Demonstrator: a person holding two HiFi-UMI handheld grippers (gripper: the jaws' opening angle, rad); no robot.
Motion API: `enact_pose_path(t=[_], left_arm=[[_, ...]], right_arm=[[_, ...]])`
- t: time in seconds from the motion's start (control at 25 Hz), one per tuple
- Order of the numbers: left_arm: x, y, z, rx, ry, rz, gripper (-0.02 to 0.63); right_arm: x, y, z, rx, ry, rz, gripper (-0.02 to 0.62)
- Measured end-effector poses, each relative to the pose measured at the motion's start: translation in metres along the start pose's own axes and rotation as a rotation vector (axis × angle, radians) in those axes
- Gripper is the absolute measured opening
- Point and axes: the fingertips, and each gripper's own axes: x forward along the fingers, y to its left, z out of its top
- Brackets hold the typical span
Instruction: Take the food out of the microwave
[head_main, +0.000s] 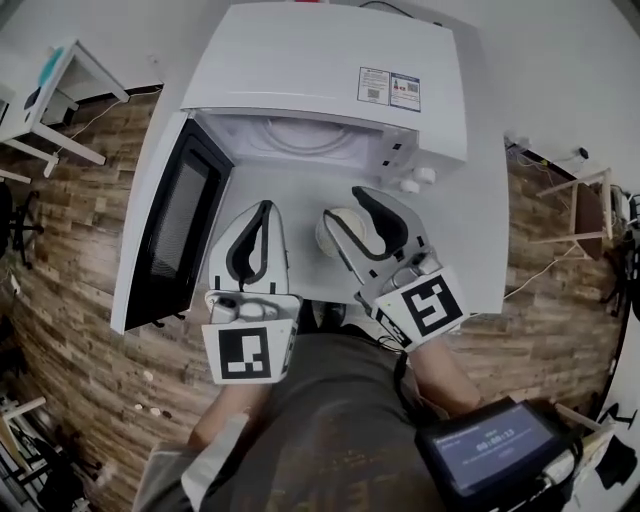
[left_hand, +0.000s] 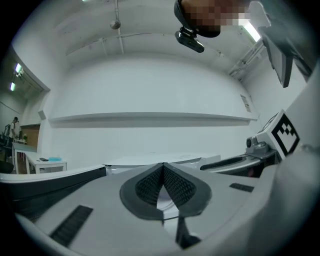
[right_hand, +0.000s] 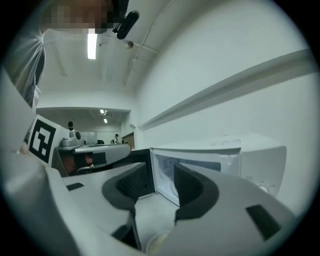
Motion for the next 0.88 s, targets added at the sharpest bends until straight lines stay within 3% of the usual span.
enact_pose_path(t=[0.12, 0.2, 0.4, 0.88], left_arm=[[0.000, -0.001, 0.013, 0.007, -0.019, 0.009, 0.006], [0.002, -0.004, 0.020, 0.007, -0.039, 0.007, 0.006], [0.004, -0.012, 0.037, 0.022, -0.076, -0.012, 0.006], [0.005, -0.021, 0.050, 0.043, -0.116, -0.030, 0.006]], right_arm=[[-0.002, 0.000, 0.023, -0.013, -0.047, -0.028, 0.056], [-0.004, -0.001, 0.032, -0.037, -0.061, -0.055, 0.024], [-0.009, -0.001, 0.050, -0.114, -0.096, -0.108, 0.010], [-0.013, -0.002, 0.068, -0.142, -0.150, -0.127, 0.008]])
